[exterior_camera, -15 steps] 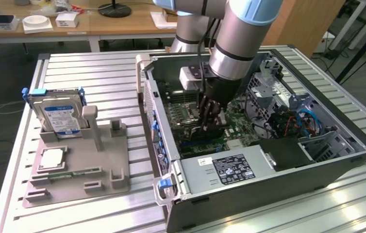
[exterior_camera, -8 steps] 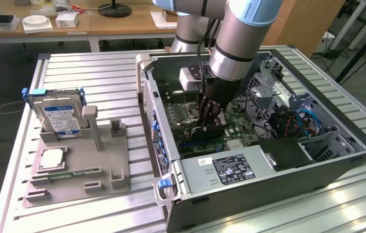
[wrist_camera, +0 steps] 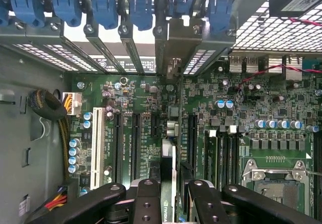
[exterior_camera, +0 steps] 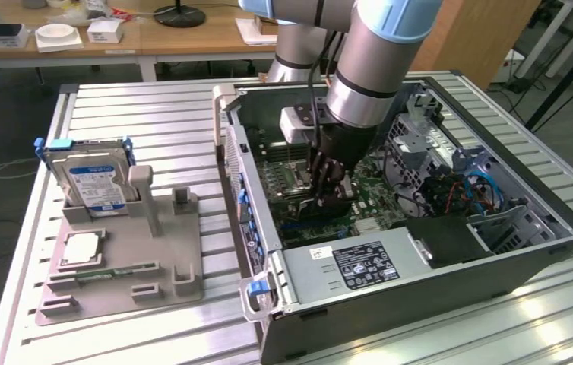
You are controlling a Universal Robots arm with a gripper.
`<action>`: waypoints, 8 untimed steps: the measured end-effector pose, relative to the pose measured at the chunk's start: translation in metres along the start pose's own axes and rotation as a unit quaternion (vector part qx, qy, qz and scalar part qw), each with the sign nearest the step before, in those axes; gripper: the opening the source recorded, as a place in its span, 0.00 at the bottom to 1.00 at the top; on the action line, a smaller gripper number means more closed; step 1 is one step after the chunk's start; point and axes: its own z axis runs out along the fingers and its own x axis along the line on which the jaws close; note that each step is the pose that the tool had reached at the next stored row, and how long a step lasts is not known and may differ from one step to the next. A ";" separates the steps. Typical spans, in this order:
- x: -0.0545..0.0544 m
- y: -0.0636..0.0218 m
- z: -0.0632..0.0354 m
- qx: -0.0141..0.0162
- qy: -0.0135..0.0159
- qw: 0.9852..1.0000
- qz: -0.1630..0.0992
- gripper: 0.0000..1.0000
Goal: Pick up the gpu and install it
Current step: 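Insert the gpu into the slot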
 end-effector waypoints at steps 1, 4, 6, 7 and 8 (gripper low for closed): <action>0.000 0.0000 0.0000 0.000 0.000 1.000 0.000 0.26; 0.000 0.0000 0.0000 0.000 0.000 1.000 0.000 0.26; 0.000 0.0000 0.0000 0.000 0.000 1.000 0.000 0.26; 0.000 0.0000 0.0000 0.000 0.000 1.000 0.000 0.26; 0.000 0.0000 0.0000 0.000 0.000 1.000 0.000 0.26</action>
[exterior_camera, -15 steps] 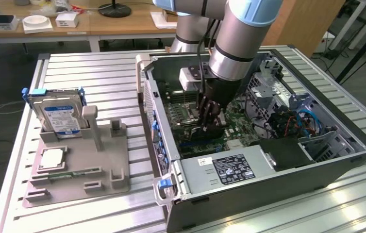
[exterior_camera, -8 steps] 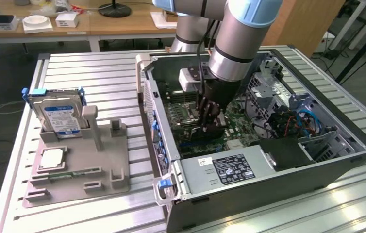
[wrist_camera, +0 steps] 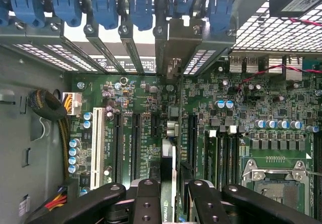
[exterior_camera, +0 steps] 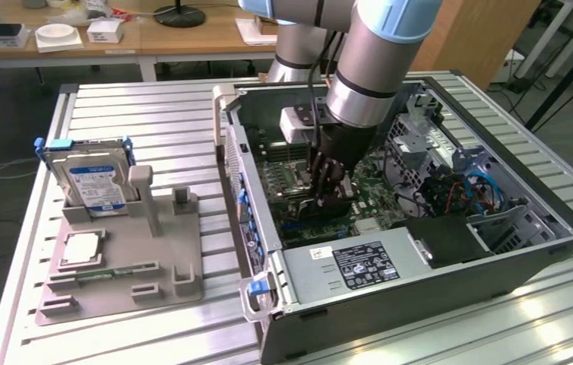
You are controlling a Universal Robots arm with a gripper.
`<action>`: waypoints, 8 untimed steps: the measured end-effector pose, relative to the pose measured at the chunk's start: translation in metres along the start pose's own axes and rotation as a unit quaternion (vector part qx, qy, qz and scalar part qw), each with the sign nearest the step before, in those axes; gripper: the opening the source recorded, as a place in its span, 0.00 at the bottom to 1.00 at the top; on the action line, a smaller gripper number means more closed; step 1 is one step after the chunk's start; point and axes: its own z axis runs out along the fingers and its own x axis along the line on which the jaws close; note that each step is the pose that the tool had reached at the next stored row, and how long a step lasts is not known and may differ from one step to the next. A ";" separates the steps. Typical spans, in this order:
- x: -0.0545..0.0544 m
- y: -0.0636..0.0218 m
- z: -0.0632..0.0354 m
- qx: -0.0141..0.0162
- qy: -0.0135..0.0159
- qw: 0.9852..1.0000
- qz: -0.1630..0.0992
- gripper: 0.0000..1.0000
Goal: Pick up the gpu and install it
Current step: 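Insert the gpu into the slot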
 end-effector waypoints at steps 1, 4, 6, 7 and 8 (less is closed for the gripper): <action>0.000 0.0000 0.0000 0.000 0.000 1.000 0.000 0.26; 0.000 0.0001 0.0002 0.000 0.000 1.000 0.000 0.27; 0.000 0.0001 0.0000 0.000 0.000 1.000 0.000 0.33; 0.000 0.0001 0.0000 0.000 0.000 1.000 0.000 0.39; 0.000 0.0001 -0.0008 0.000 0.000 1.000 0.000 0.45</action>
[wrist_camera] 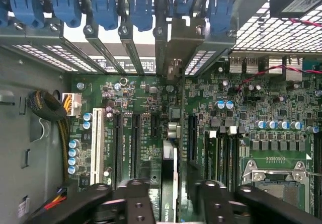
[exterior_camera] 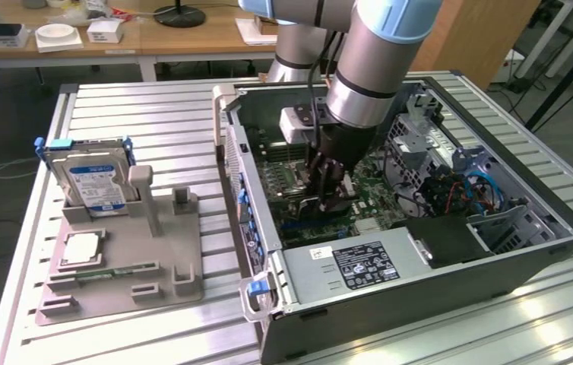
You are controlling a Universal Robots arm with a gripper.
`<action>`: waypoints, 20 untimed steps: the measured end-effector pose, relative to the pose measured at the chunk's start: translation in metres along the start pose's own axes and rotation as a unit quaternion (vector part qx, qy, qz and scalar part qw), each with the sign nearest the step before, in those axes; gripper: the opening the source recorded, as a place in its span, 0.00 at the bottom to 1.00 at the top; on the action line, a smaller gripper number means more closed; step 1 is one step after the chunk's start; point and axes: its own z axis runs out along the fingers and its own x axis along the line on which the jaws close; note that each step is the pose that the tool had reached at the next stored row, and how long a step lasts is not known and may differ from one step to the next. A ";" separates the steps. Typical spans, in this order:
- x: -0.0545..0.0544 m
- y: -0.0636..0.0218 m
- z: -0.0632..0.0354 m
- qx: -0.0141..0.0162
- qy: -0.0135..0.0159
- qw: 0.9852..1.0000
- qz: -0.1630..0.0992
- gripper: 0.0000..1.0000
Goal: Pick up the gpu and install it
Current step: 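Insert the gpu into the slot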
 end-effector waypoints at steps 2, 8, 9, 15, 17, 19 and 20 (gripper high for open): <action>0.000 0.0003 -0.0034 0.000 0.003 1.000 0.000 0.45; 0.000 0.0036 -0.0292 0.000 0.003 1.000 -0.001 0.51; 0.000 0.0039 -0.0317 0.000 0.004 1.000 -0.001 0.51; 0.000 0.0039 -0.0316 0.000 0.003 1.000 -0.002 0.37; 0.000 0.0039 -0.0316 0.000 0.003 1.000 -0.002 0.31; 0.000 0.0039 -0.0316 0.000 0.003 1.000 -0.002 0.25; 0.000 0.0039 -0.0316 0.000 0.003 1.000 -0.002 0.20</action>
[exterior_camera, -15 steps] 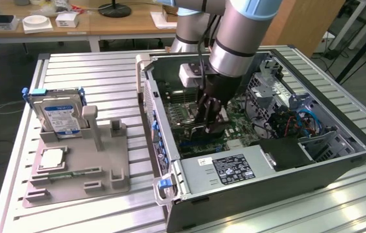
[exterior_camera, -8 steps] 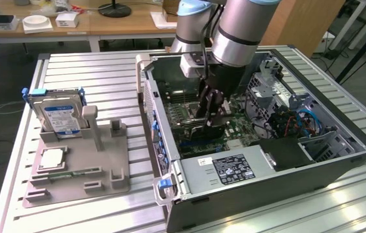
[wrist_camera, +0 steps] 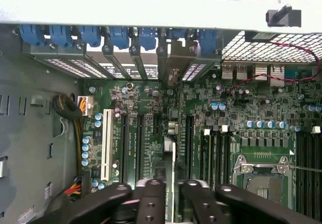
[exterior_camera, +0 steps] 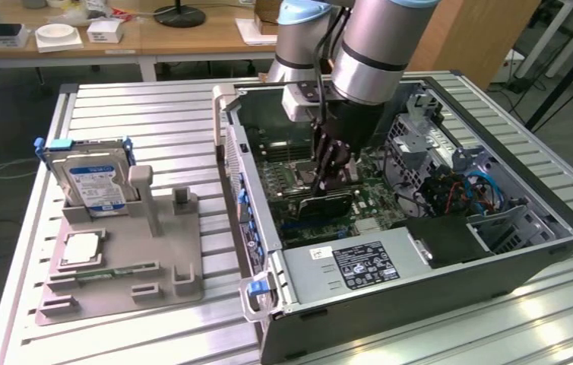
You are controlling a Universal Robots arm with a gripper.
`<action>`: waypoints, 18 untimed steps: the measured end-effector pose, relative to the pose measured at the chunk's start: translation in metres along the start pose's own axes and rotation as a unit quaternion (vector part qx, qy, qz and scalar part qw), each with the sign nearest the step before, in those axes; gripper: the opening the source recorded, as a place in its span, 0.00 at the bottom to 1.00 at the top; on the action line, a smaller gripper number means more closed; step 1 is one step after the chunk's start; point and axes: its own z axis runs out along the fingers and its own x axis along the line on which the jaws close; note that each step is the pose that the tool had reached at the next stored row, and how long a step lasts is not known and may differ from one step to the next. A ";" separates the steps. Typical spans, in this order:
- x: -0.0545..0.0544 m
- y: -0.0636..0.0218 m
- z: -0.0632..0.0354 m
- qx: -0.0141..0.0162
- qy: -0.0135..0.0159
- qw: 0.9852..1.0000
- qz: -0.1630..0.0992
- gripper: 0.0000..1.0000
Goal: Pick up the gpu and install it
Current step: 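Insert the gpu into the slot, then press down on the gpu until it lock into place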
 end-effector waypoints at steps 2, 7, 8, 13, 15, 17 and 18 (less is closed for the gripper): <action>0.000 0.0000 0.0001 0.000 0.000 1.000 0.000 0.11; 0.000 -0.0005 0.0049 0.000 0.000 1.000 0.000 0.11; 0.000 -0.0005 0.0049 0.000 0.000 1.000 0.000 0.11; 0.000 -0.0005 0.0050 0.000 0.000 1.000 0.000 0.11; 0.000 -0.0005 0.0050 0.000 0.000 1.000 0.000 0.11; 0.000 -0.0005 0.0050 0.000 0.000 1.000 0.000 0.11; 0.000 -0.0005 0.0050 0.000 0.000 1.000 0.000 0.11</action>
